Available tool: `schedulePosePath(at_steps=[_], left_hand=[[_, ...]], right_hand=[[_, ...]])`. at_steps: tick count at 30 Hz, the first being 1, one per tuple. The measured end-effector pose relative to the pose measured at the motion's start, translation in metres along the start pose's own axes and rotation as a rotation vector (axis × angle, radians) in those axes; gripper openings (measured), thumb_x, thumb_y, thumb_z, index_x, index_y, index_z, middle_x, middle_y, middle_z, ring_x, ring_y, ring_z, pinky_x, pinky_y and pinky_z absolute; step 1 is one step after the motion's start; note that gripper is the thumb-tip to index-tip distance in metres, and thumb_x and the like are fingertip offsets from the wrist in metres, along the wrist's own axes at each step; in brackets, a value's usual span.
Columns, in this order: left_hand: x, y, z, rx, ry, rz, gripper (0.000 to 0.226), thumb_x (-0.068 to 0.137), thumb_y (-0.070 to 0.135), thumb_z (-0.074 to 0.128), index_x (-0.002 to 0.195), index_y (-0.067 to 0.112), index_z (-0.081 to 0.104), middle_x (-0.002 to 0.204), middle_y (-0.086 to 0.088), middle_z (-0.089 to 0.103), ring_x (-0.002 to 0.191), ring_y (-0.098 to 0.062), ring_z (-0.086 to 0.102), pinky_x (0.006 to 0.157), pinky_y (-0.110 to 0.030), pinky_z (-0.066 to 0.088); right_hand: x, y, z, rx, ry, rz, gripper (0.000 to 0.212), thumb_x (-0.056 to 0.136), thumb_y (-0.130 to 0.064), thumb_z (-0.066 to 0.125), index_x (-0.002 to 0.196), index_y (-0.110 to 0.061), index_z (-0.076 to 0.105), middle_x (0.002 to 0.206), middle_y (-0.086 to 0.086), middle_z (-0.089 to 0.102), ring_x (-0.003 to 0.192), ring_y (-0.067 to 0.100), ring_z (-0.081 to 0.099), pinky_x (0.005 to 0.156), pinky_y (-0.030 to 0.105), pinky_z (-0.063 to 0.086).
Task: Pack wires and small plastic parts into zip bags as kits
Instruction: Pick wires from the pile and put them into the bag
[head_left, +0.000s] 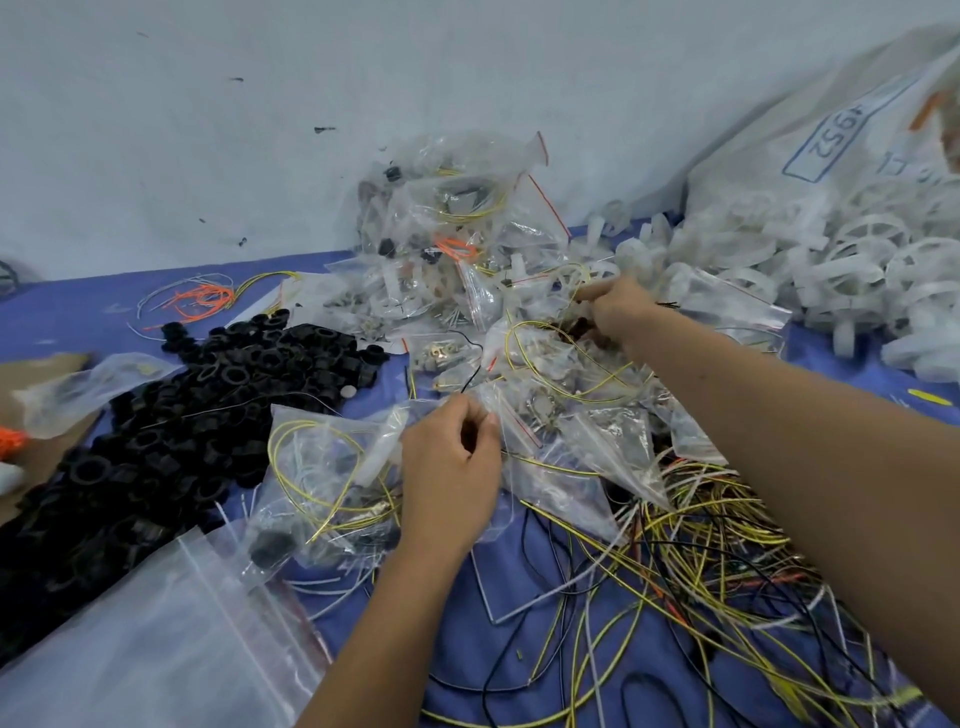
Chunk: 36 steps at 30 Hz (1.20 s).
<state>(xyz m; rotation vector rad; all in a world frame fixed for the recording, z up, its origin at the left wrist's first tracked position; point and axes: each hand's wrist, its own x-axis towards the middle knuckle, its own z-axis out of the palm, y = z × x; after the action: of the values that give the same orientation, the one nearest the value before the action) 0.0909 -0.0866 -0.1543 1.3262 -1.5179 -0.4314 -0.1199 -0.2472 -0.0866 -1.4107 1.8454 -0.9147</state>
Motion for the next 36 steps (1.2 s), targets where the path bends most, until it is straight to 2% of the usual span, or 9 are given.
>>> schedulePosePath(at_steps=[4,7,17,21,23,26,29,32,36], left_hand=[[0.000,-0.001,0.002,-0.007,-0.004,-0.001,0.027,0.095,0.015,0.064,0.070,0.020,0.055,0.062,0.006,0.056,0.061,-0.009,0.053,0.057,-0.018,0.039],[0.000,0.000,0.002,-0.012,-0.013,-0.011,0.027,0.096,0.016,0.063,0.070,0.019,0.055,0.062,0.006,0.057,0.061,-0.009,0.053,0.057,-0.019,0.039],[0.000,0.003,0.000,-0.090,0.045,-0.040,0.030,0.094,0.012,0.064,0.067,0.025,0.058,0.064,0.012,0.061,0.057,-0.002,0.053,0.057,-0.011,0.037],[0.001,0.002,0.000,-0.117,0.069,-0.074,0.027,0.095,0.015,0.064,0.070,0.024,0.061,0.065,0.012,0.062,0.057,-0.003,0.052,0.056,-0.015,0.039],[0.001,0.004,-0.001,-0.150,0.088,-0.090,0.027,0.095,0.015,0.065,0.070,0.024,0.060,0.063,0.012,0.061,0.057,-0.002,0.050,0.055,-0.015,0.038],[-0.001,0.009,-0.005,-0.246,0.132,-0.092,0.030,0.095,0.014,0.064,0.068,0.023,0.055,0.058,0.016,0.053,0.056,-0.002,0.045,0.056,-0.017,0.037],[-0.001,0.012,-0.009,-0.362,0.170,-0.110,0.029,0.096,0.014,0.060,0.069,0.020,0.053,0.058,0.014,0.049,0.056,-0.005,0.043,0.057,-0.022,0.037],[0.000,0.018,-0.011,-0.489,0.219,-0.132,0.029,0.100,0.006,0.057,0.072,0.009,0.049,0.052,0.009,0.046,0.047,-0.006,0.041,0.050,-0.020,0.037],[0.003,0.022,-0.017,-0.549,0.259,-0.118,0.026,0.100,0.005,0.055,0.075,0.006,0.048,0.053,0.011,0.045,0.047,-0.002,0.039,0.049,-0.016,0.035]], right_hand=[[0.000,-0.001,0.008,0.025,-0.051,0.029,0.042,0.103,0.003,0.037,0.132,-0.012,0.063,0.098,0.016,0.061,0.051,0.019,0.040,0.035,0.017,0.034],[-0.002,0.001,0.012,0.102,0.001,0.056,0.036,0.101,0.004,0.039,0.125,-0.002,0.064,0.079,0.012,0.057,0.053,0.018,0.038,0.045,0.022,0.031],[-0.060,0.001,0.012,0.337,0.490,-0.090,0.024,0.093,-0.008,0.057,0.096,-0.020,0.078,0.089,0.001,0.075,0.083,0.023,0.072,0.082,0.042,0.061],[-0.109,-0.002,0.008,0.120,0.602,-0.325,0.020,0.089,-0.010,0.057,0.100,-0.021,0.069,0.083,-0.001,0.069,0.075,0.019,0.066,0.075,0.039,0.058],[-0.128,-0.004,0.008,0.219,0.606,-0.342,0.023,0.089,-0.010,0.062,0.110,-0.019,0.061,0.080,-0.004,0.064,0.072,0.019,0.063,0.073,0.040,0.057],[-0.156,-0.011,0.017,0.740,0.456,-0.195,0.023,0.094,-0.006,0.062,0.115,-0.015,0.057,0.089,0.002,0.060,0.064,0.021,0.062,0.057,0.033,0.054],[-0.184,-0.006,0.036,1.207,0.128,-0.060,0.019,0.096,0.006,0.055,0.097,-0.011,0.063,0.083,0.008,0.062,0.058,0.015,0.057,0.049,0.025,0.050],[-0.199,0.007,0.053,1.261,-0.068,-0.033,0.020,0.097,0.007,0.054,0.093,-0.009,0.066,0.076,0.007,0.066,0.054,0.015,0.057,0.046,0.024,0.048],[-0.199,0.018,0.059,1.068,-0.083,-0.065,0.014,0.098,-0.002,0.060,0.092,-0.008,0.071,0.077,0.010,0.063,0.051,0.016,0.052,0.041,0.023,0.043]])
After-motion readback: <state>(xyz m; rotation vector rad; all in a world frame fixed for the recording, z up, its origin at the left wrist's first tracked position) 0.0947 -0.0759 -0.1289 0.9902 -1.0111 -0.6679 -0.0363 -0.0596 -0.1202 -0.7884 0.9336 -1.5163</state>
